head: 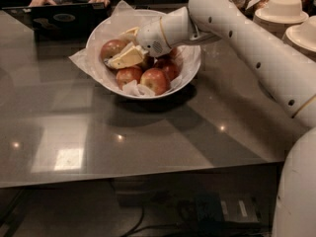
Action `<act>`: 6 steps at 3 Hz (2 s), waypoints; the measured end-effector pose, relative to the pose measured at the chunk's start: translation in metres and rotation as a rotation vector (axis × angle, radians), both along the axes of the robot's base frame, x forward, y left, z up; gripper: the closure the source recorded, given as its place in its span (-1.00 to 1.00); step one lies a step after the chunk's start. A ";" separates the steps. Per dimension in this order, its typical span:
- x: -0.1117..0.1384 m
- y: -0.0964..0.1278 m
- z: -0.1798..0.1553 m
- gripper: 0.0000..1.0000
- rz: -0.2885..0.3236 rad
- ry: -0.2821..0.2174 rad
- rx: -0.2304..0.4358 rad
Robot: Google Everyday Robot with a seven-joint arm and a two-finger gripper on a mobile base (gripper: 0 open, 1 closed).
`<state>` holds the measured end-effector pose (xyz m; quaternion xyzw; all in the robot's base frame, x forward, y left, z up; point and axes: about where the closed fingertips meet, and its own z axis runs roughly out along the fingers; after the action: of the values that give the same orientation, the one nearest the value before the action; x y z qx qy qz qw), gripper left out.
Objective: Pick apple from white bowl
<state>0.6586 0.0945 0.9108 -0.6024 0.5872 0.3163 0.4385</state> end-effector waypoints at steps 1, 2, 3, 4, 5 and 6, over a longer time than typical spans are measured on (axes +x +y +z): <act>0.000 0.004 0.001 1.00 0.027 0.012 0.041; -0.001 -0.001 0.014 1.00 0.046 0.005 0.090; -0.001 -0.008 0.029 1.00 0.045 -0.018 0.112; -0.003 -0.015 0.039 1.00 0.038 -0.035 0.103; -0.009 -0.035 0.051 1.00 0.025 -0.052 0.051; -0.023 -0.077 0.067 1.00 0.012 -0.073 -0.007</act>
Offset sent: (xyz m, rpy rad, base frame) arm 0.0007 -0.0132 0.0318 0.1511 -0.0068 0.0576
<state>0.6357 0.0176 0.9778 -0.6185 0.5682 0.2948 0.4557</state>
